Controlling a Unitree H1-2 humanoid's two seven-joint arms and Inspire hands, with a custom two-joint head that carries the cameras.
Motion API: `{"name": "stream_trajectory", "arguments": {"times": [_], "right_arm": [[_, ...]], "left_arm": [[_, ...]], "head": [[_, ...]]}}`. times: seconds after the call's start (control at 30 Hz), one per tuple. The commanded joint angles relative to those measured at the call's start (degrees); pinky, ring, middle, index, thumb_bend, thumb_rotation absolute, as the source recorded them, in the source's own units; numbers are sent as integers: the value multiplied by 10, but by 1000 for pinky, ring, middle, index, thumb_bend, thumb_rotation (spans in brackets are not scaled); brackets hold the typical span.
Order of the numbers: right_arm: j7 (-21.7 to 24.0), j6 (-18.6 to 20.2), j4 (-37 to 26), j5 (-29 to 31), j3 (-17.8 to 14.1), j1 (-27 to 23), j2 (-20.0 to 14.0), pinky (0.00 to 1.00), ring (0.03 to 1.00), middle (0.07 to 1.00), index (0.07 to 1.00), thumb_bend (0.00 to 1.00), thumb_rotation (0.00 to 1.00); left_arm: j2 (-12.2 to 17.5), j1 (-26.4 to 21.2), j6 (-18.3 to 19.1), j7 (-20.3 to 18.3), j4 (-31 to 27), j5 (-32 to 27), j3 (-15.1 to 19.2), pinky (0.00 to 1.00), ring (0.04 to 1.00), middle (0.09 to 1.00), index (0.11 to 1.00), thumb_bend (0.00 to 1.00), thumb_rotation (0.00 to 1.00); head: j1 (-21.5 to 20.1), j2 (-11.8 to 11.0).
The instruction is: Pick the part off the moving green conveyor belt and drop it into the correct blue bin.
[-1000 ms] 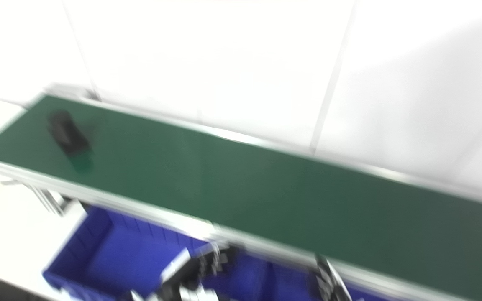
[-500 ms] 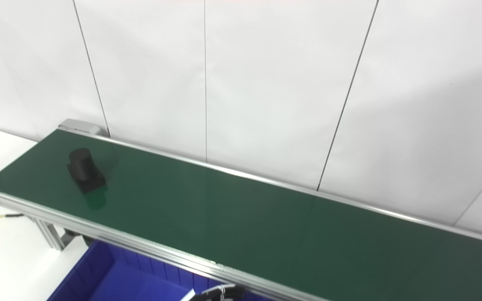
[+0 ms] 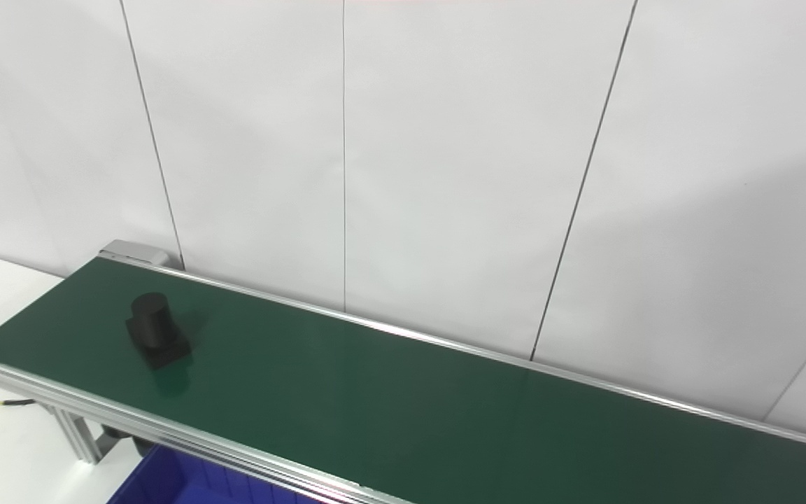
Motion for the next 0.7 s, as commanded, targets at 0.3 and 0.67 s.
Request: {"name": "stream_trajectory", "arguments": {"times": [0.3,0.67], "right_arm": [[1,-1,-143,11,1,-7,6,672,767,794,828,705,182],[-3,124,-301,-23,0,-68,6,589,714,740,772,805,198]], "left_arm": [[-6,-24,-22,7,3,4,-4,671,768,815,804,1000,299],[-13,-35,-22,10,17,10,-4,685,751,802,798,1000,264]], "head": [[11,4],[31,8]]}}
